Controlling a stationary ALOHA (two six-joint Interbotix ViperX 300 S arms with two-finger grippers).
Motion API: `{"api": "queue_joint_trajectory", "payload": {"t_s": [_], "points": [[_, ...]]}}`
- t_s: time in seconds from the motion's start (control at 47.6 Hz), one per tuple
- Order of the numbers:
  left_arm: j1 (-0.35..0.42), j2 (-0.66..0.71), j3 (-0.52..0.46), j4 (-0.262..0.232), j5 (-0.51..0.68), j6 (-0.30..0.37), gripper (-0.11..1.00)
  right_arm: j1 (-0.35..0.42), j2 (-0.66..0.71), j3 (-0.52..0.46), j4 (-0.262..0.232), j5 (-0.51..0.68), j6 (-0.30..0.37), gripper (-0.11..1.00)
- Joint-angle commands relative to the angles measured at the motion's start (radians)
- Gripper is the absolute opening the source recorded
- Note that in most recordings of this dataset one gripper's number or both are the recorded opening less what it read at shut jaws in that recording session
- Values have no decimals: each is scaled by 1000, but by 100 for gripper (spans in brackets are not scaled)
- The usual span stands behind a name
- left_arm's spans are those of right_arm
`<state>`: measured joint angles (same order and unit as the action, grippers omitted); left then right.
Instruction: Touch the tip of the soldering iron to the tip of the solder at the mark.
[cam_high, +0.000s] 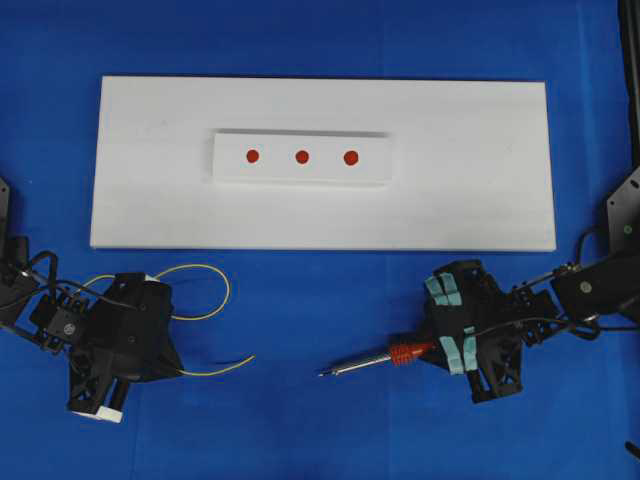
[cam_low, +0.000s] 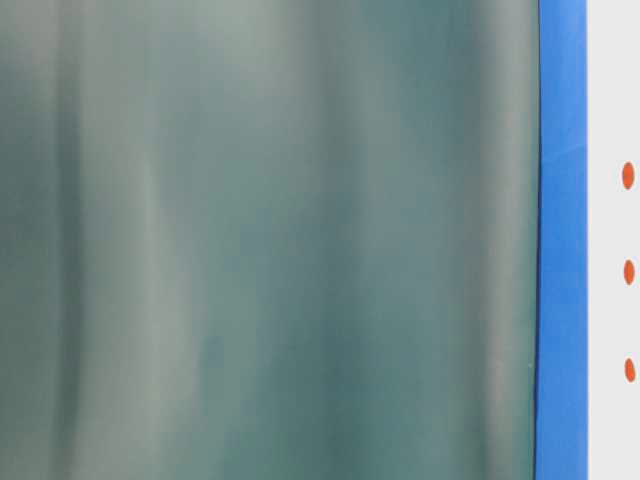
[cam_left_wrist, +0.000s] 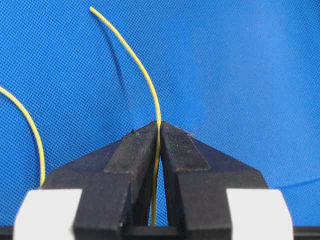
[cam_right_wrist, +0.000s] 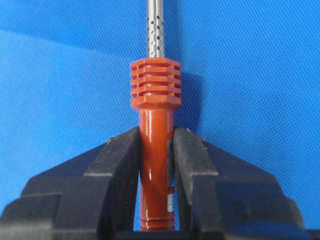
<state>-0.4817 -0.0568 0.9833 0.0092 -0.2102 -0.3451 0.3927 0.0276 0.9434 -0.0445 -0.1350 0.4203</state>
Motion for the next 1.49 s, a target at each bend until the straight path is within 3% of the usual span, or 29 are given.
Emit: {"api": "queue_joint_trajectory", "payload": {"t_s": [0.0,0.084,0.189,0.252,0.294,0.441,0.525,0.651,0.861,1.281,1.47], "points": [[-3,-9,-17,-2,-2,-3,3,8,-8,-15,20,-9,2,6],[-3,-8,-21,-2,3,-3,17,12,-6,-15,34,-11,2,7],[-8,-5,-28,-2,11,-2,49,14,-6,-18,48,-11,2,8],[-15,-5,-34,-2,23,2,70,15,-8,-18,51,-11,2,17],[-17,-6,-37,-2,31,2,78,17,-8,-20,54,-11,2,29],[-17,-43,-57,-2,104,3,74,17,-31,-35,54,12,-2,75],[-17,-86,-74,-2,169,5,72,17,-78,-46,49,61,-12,93],[-11,-170,-94,0,291,14,72,14,-181,-66,28,176,-17,87],[49,-321,-98,2,408,77,72,-35,-394,-98,-75,353,-15,87],[287,-704,-40,2,437,339,72,-314,-802,-61,-242,460,-15,87],[382,-887,18,2,437,399,71,-356,-957,-48,-281,554,-15,87]]}}
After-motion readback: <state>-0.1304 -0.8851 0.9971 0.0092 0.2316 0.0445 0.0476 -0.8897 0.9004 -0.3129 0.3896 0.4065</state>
